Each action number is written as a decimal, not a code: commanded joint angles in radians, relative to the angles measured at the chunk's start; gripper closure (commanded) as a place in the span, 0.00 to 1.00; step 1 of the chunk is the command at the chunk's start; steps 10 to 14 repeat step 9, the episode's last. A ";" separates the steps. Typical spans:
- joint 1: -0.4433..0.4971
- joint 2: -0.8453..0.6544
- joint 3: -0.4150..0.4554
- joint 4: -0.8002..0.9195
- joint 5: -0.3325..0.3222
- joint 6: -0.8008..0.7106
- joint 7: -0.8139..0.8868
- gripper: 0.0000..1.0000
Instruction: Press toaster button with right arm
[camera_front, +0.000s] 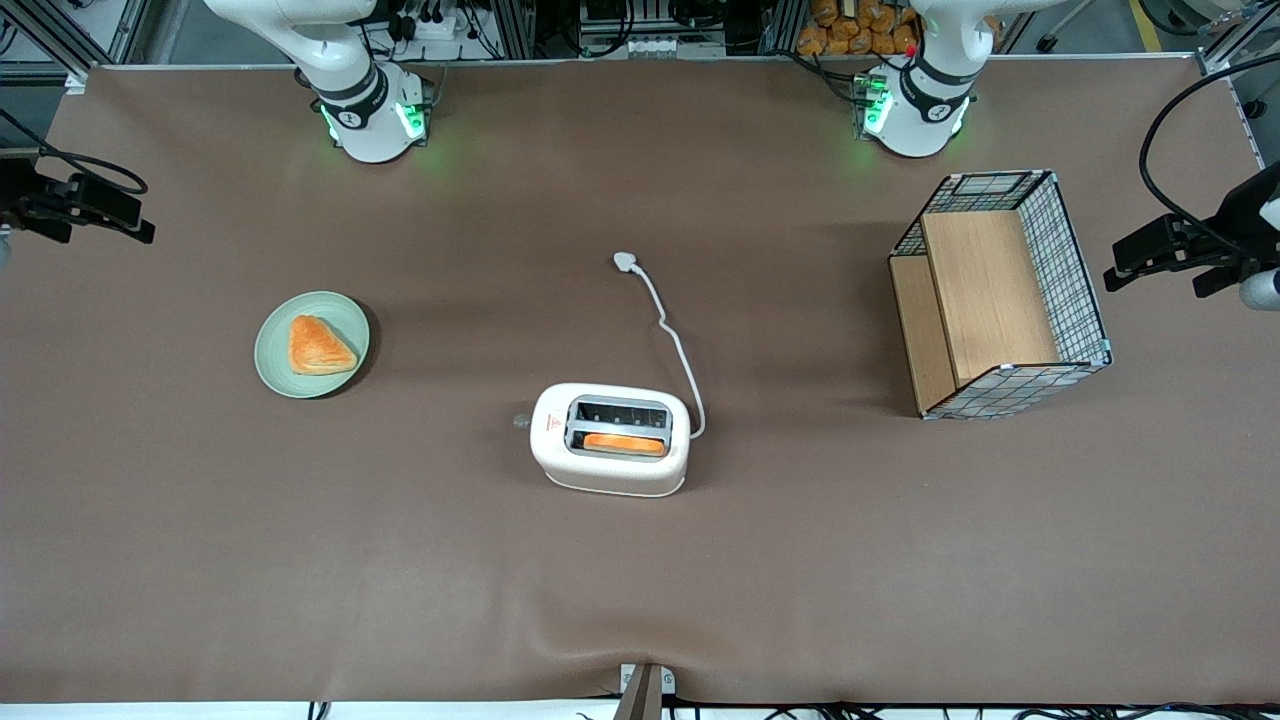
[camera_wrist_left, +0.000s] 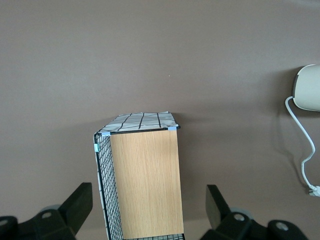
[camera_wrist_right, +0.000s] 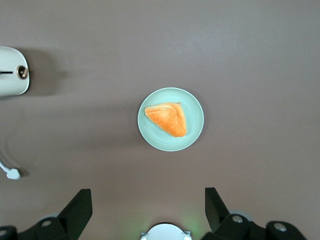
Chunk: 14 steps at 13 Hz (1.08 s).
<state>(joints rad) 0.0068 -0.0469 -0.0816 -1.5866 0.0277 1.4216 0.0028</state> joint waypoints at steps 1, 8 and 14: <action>-0.013 -0.002 0.013 0.030 -0.037 -0.023 0.031 0.00; -0.015 -0.002 0.008 0.025 -0.035 -0.030 0.046 0.00; -0.015 -0.001 0.008 0.027 -0.037 -0.029 0.046 0.00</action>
